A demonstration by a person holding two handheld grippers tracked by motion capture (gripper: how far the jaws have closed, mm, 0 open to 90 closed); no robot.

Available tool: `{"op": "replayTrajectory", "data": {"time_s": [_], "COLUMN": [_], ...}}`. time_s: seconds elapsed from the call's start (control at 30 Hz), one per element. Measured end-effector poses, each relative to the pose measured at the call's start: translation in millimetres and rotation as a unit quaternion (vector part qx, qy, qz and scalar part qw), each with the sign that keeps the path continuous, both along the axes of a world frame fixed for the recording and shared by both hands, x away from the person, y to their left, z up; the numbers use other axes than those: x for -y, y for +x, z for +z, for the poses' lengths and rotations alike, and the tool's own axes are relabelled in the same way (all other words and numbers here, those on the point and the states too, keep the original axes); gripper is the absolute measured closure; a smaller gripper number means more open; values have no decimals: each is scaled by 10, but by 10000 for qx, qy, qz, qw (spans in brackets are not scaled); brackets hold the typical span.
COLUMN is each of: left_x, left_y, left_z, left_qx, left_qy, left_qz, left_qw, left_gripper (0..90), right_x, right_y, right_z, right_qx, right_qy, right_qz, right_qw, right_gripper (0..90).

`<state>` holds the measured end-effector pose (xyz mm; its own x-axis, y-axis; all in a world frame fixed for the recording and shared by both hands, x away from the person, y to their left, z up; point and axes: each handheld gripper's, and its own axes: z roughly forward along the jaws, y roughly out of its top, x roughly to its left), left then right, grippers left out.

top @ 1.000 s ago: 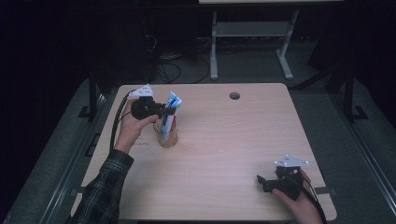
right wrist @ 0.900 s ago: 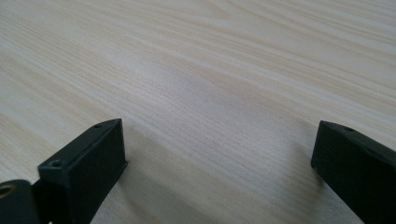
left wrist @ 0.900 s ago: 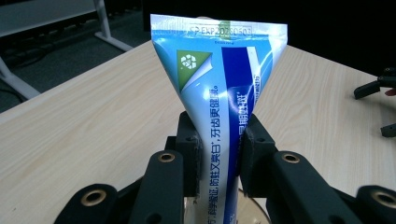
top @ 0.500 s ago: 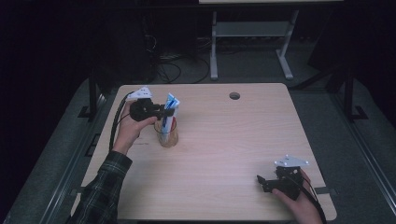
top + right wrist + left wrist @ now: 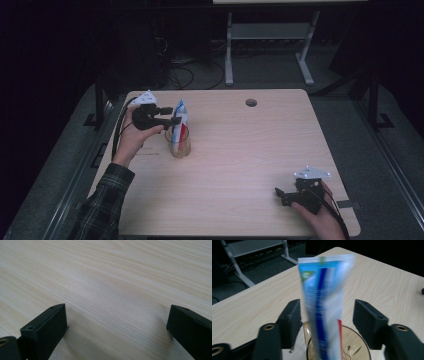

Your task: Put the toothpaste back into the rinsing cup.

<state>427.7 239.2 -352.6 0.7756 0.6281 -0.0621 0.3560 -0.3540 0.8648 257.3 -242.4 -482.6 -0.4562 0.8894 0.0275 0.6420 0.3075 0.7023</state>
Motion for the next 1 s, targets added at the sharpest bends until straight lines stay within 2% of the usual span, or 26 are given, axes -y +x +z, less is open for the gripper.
{"op": "replayTrajectory", "data": {"time_s": [0.23,0.73,1.0], "left_x": [-81,-277,-351], "left_y": [-93,-379,-591], "left_z": [61,55,-30], "left_qx": [-61,-78,-56], "left_qy": [282,395,447], "left_qz": [233,498,558], "left_qw": [9993,9979,9974], "left_gripper": [327,271,252], "right_x": [1,0,0], "right_y": [0,0,0], "right_z": [-1,-1,-1], "right_qx": [8,8,8], "right_qy": [-3,-2,-4], "right_qz": [21,26,29], "right_qw": [10000,10000,10000], "right_gripper": [25,25,25]}}
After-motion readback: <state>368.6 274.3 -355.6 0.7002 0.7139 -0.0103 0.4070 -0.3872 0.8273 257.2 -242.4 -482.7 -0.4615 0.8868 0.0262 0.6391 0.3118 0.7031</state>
